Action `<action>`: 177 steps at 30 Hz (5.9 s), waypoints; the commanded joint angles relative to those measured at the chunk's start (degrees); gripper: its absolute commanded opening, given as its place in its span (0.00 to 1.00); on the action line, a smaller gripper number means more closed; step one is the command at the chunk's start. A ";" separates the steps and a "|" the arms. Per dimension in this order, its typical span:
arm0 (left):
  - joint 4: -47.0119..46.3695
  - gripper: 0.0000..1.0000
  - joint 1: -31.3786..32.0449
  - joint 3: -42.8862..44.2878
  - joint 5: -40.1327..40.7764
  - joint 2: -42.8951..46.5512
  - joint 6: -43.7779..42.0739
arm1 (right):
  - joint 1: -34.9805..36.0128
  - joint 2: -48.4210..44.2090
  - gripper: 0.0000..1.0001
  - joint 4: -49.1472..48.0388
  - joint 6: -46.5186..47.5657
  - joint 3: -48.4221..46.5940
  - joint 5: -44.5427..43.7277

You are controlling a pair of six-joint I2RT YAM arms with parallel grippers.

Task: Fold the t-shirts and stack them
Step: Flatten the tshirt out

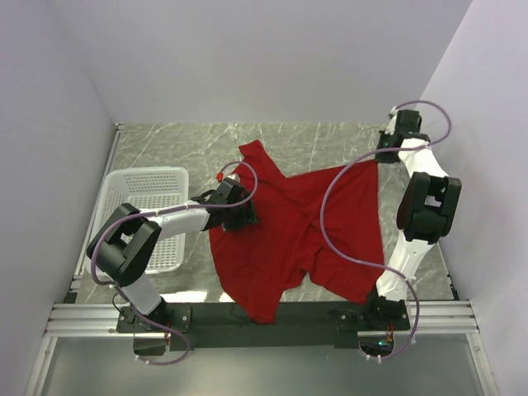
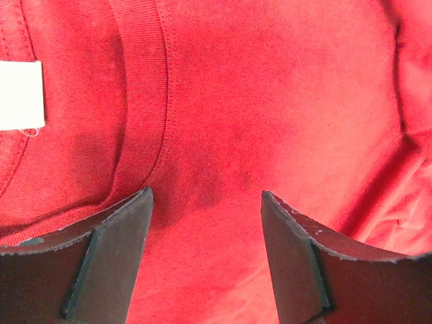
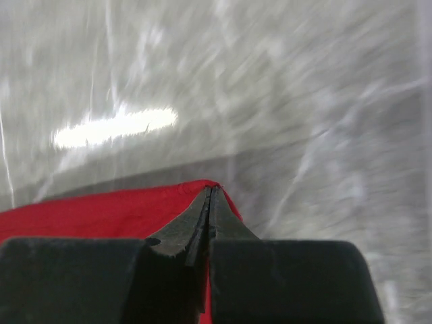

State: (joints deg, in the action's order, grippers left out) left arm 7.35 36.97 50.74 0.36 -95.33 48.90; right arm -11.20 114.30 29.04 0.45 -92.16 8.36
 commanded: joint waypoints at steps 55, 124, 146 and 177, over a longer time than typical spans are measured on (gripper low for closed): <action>10.13 0.53 -21.41 72.65 -12.23 -50.12 5.23 | -2.16 -1.71 0.00 -6.54 -4.31 3.92 4.38; -9.99 0.00 -25.63 10.61 -3.96 22.38 -6.02 | -9.01 -42.93 0.00 0.06 13.09 16.39 38.75; -8.92 0.00 -26.16 21.23 -1.76 6.31 0.75 | -5.68 -33.28 0.00 -14.26 0.26 15.26 19.00; 0.11 0.74 -26.60 79.10 -4.41 -40.74 4.28 | 1.62 -3.29 0.72 -25.37 -10.40 -7.33 -11.80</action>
State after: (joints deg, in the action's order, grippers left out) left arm 4.60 10.92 127.98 -3.64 -139.94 57.34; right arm -9.63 114.13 4.01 -12.71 -96.03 -4.73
